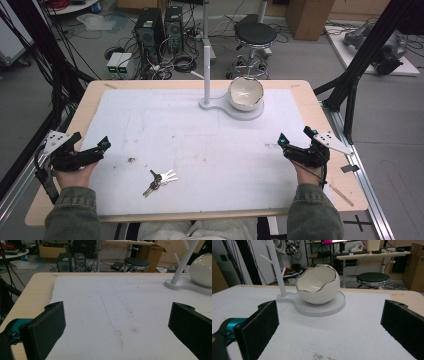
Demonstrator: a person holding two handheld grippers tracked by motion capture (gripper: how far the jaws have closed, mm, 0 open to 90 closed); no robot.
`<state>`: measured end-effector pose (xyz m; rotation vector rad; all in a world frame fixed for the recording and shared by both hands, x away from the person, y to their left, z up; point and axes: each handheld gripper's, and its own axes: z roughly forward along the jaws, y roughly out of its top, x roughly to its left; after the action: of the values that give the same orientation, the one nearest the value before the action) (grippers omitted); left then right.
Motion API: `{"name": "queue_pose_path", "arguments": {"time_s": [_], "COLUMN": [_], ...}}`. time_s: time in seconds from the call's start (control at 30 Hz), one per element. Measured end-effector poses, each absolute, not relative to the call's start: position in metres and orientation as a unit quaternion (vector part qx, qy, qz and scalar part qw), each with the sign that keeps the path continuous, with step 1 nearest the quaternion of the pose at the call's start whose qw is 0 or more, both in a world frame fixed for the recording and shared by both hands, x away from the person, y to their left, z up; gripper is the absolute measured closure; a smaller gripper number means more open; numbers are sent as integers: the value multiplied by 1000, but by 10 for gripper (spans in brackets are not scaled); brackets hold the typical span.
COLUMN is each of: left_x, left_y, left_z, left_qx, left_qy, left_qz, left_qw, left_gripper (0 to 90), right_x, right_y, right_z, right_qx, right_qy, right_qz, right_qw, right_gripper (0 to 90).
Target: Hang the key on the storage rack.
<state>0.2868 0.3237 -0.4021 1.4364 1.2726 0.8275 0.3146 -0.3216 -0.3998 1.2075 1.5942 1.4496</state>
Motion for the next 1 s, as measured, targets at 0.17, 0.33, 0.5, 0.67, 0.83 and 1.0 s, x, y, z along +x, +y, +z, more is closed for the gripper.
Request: {"name": "queue_pose_path", "arguments": {"time_s": [0.17,0.33,0.5,0.67,0.83,1.0], "left_x": [287,288,289,289,290,291], "left_y": [322,318,314,308,302,295], "left_z": [-401,-400,-399,-398,-396,-395], "left_qx": [599,603,611,619,627,641], "left_qy": [524,519,513,505,497,487], "left_qz": [338,331,327,316,304,293], "left_qw": [503,507,507,512,517,516], "left_gripper": [17,16,17,17,17,17], "right_x": [315,315,315,316,316,316], "right_y": [-320,-319,-318,-318,-318,-318], "right_z": [-400,-401,-401,-401,-401,-401], "right_qx": [456,455,454,454,455,455], "right_qy": [614,618,621,621,619,621], "right_qz": [554,552,550,551,551,550], "right_qw": [328,326,326,325,326,324], "right_gripper": [6,6,7,6,6,6]}}
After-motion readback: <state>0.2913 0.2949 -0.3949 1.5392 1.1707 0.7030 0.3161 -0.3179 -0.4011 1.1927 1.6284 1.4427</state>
